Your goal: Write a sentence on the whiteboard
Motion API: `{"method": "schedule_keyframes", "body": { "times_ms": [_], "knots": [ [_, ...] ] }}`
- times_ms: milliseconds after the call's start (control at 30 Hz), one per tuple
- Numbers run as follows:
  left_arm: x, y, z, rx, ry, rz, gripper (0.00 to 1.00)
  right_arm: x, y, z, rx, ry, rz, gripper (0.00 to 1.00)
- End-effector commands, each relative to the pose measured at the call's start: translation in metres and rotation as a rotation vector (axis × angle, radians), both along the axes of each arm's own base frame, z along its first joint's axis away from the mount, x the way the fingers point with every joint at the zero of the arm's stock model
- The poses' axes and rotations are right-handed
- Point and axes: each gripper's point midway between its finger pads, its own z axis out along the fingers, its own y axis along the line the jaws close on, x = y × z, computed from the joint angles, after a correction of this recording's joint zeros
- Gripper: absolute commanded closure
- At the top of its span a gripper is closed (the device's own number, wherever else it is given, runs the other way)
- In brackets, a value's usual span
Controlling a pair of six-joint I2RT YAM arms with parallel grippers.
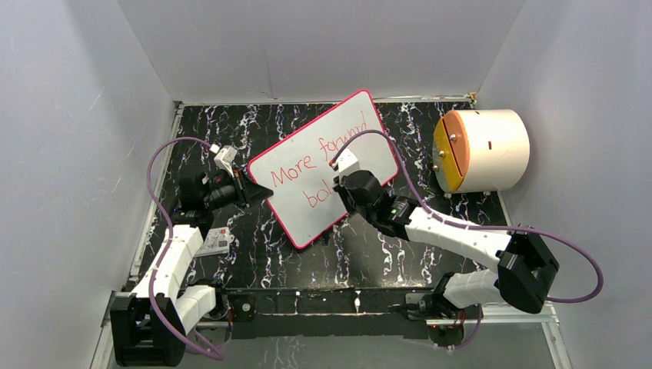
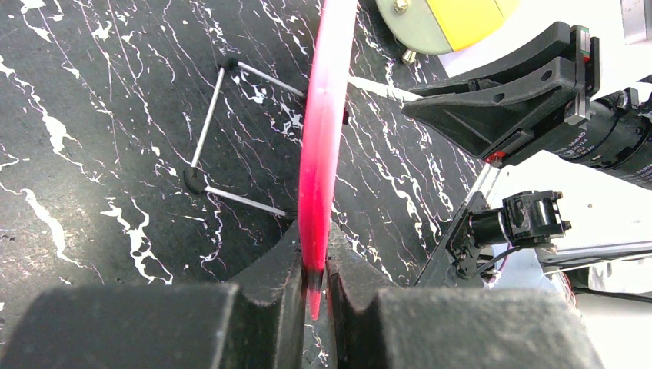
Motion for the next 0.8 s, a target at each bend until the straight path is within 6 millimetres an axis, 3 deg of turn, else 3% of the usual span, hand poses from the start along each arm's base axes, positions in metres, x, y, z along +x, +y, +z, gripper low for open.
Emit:
{"method": "schedule_keyframes", "body": {
  "times_ms": [0, 300, 767],
  "knots": [
    [0.003, 0.012, -0.026, 0.061, 0.083, 0.068, 1.00, 0.006, 0.006, 0.008, 0.033, -0.035, 0.010, 1.00],
    [0.003, 0.012, -0.025, 0.061, 0.083, 0.068, 1.00, 0.001, 0.014, 0.015, 0.066, -0.033, 0.059, 1.00],
    [0.003, 0.012, -0.025, 0.062, 0.080, 0.071, 1.00, -0.006, 0.017, 0.007, 0.061, -0.003, 0.104, 1.00]
  ]
}}
